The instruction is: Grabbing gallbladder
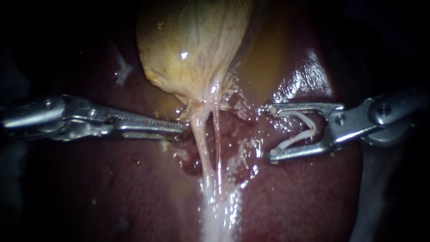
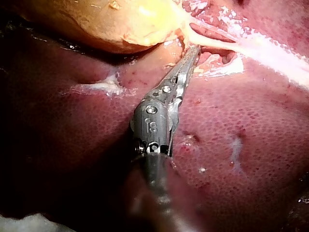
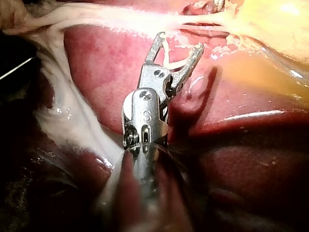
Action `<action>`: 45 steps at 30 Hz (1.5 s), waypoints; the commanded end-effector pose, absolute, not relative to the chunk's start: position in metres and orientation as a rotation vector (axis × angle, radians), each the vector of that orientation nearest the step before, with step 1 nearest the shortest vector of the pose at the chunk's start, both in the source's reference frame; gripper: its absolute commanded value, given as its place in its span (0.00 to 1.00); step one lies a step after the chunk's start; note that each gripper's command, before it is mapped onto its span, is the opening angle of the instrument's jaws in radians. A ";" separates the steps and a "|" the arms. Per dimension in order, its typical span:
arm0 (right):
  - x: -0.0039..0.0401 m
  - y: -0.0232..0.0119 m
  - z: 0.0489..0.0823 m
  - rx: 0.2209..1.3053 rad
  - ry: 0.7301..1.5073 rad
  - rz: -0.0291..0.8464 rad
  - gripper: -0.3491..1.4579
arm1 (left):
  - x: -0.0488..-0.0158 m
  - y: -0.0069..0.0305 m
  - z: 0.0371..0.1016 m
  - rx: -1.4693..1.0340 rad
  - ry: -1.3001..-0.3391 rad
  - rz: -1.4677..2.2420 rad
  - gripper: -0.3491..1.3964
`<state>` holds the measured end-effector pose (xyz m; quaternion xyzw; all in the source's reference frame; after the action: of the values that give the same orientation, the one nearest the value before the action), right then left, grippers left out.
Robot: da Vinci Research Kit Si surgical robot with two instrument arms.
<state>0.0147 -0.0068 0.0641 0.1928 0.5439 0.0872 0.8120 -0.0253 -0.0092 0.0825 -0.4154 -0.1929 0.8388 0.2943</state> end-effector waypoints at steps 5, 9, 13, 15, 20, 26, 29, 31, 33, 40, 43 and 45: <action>0.0147 -0.0068 0.0641 0.412 1.162 0.186 0.46 | -0.0253 -0.0092 0.0824 -1.106 -0.514 2.232 0.00; 0.0148 -0.0068 0.0641 0.412 1.162 0.186 0.46 | -0.0254 -0.0092 0.0824 -1.106 -0.514 2.232 0.00; 0.0148 -0.0068 0.0641 0.412 1.161 0.186 0.46 | -0.0253 -0.0093 0.0822 -1.103 -0.517 2.228 0.08; 0.0148 -0.0068 0.0641 0.412 1.161 0.186 0.46 | -0.0253 -0.0094 0.0820 -1.106 -0.514 2.232 0.18; 0.0148 -0.0068 0.0641 0.412 1.161 0.186 0.46 | -0.0252 -0.0096 0.0815 -1.109 -0.513 2.237 0.27; 0.0148 -0.0068 0.0641 0.412 1.162 0.186 0.46 | -0.0251 -0.0096 0.0811 -1.112 -0.513 2.241 0.35; 0.0148 -0.0068 0.0641 0.412 1.162 0.186 0.46 | -0.0250 -0.0097 0.0809 -1.119 -0.512 2.237 0.37; 0.0147 -0.0068 0.0641 0.412 1.162 0.186 0.46 | -0.0250 -0.0097 0.0808 -1.119 -0.513 2.237 0.38; 0.0147 -0.0068 0.0641 0.412 1.162 0.186 0.46 | -0.0249 -0.0097 0.0807 -1.119 -0.513 2.237 0.38; 0.0147 -0.0068 0.0641 0.412 1.162 0.186 0.46 | -0.0249 -0.0100 0.0793 -1.129 -0.516 2.229 0.38; 0.0147 -0.0068 0.0641 0.412 1.162 0.186 0.46 | -0.0248 -0.0101 0.0783 -1.136 -0.518 2.224 0.38; 0.0147 -0.0068 0.0641 0.412 1.162 0.186 0.46 | -0.0248 -0.0101 0.0773 -1.142 -0.521 2.217 0.38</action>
<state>0.0147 -0.0068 0.0641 0.1928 0.5439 0.0873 0.8121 -0.0248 -0.0100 0.0769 -0.4299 -0.1951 0.8321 0.2912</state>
